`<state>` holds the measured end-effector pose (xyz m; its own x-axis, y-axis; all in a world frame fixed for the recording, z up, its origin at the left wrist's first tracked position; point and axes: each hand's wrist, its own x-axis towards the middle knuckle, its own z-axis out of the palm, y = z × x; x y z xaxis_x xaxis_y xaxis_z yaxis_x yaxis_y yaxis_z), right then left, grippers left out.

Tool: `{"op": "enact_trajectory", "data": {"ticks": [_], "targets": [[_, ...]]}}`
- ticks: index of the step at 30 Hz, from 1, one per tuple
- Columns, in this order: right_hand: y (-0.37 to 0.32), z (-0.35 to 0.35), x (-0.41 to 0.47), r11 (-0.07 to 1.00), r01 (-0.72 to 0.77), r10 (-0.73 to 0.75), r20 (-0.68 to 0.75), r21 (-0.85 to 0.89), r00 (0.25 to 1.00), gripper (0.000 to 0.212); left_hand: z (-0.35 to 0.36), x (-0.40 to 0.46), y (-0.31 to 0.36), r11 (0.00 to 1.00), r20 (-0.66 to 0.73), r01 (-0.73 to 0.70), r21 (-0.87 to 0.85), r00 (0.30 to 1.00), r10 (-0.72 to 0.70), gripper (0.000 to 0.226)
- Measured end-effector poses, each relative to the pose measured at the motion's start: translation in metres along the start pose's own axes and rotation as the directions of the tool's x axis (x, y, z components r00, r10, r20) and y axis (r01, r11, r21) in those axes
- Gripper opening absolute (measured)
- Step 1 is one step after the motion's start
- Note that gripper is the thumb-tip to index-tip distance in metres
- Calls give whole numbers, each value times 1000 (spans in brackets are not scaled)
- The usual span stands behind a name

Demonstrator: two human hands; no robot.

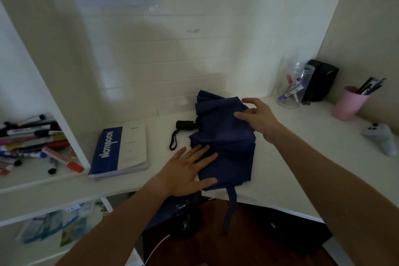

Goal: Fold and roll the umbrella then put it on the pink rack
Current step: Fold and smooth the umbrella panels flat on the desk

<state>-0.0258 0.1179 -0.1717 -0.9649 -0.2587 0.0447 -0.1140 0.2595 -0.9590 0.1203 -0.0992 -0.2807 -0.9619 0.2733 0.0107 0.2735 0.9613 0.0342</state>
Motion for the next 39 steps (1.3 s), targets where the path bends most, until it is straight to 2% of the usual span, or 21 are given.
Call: {"op": "enact_trajectory", "data": {"ticks": [5, 9, 11, 13, 15, 16, 17, 18, 21, 23, 25, 27, 28, 31, 34, 36, 39], "targets": [[4, -12, -16, 975, 90, -87, -24, 203, 996, 47, 2, -2, 2, 1000, -10, -2, -14, 1000, 1, 76], [13, -24, -46, 968, 199, -209, 45, 154, 977, 51, 2, -4, 2, 1000, -98, -21, -16, 995, 19, 77], [20, -25, -58, 968, 224, -234, 94, 109, 968, 54, 1, -8, 6, 997, -214, -40, -65, 976, 25, 79], [25, -25, -65, 967, 240, -247, 93, 84, 965, 53, -2, -13, 13, 981, -386, -28, -192, 921, -49, 72], [29, -24, -69, 962, 257, -264, 71, 96, 962, 50, -9, -12, 20, 934, -556, 46, -355, 793, -251, 51], [29, -24, -71, 958, 265, -273, 61, 111, 960, 48, -15, -8, 21, 888, -600, 79, -454, 710, -369, 40], [30, -24, -72, 955, 270, -278, 51, 124, 959, 47, -23, -3, 22, 821, -587, 102, -561, 651, -482, 34], [30, -23, -72, 952, 273, -281, 47, 135, 958, 46, -31, 4, 21, 746, -522, 133, -653, 634, -571, 36], [29, -26, -72, 946, 289, -299, 48, 146, 953, 47, -53, 23, 20, 580, -278, 233, -781, 703, -655, 63], [29, -27, -73, 944, 301, -310, 48, 137, 949, 49, -61, 33, 21, 485, -217, 211, -849, 698, -682, 68], [31, -29, -74, 945, 306, -313, 50, 116, 948, 50, -65, 39, 22, 461, -253, 146, -875, 674, -694, 52], [33, -30, -74, 946, 310, -316, 54, 92, 947, 50, -69, 39, 23, 474, -334, 38, -880, 661, -672, 16], [34, -31, -74, 947, 313, -318, 56, 79, 947, 49, -73, 36, 25, 460, -355, -13, -888, 656, -666, 5], [38, -33, -73, 949, 314, -315, 50, 27, 948, 46, -80, 28, 28, 378, -356, -119, -918, 666, -656, 8], [42, -32, -70, 947, 317, -318, -13, -53, 948, 39, -86, 17, 30, 425, -419, -188, -886, 716, -558, 8], [43, -32, -71, 940, 319, -327, -45, -123, 944, 34, -89, 7, 35, 387, -388, -193, -902, 758, -524, 9], [43, -32, -78, 894, 394, -411, -39, -215, 911, 35, -83, -3, 36, 367, -339, -152, -918, 780, -526, 14]]}}
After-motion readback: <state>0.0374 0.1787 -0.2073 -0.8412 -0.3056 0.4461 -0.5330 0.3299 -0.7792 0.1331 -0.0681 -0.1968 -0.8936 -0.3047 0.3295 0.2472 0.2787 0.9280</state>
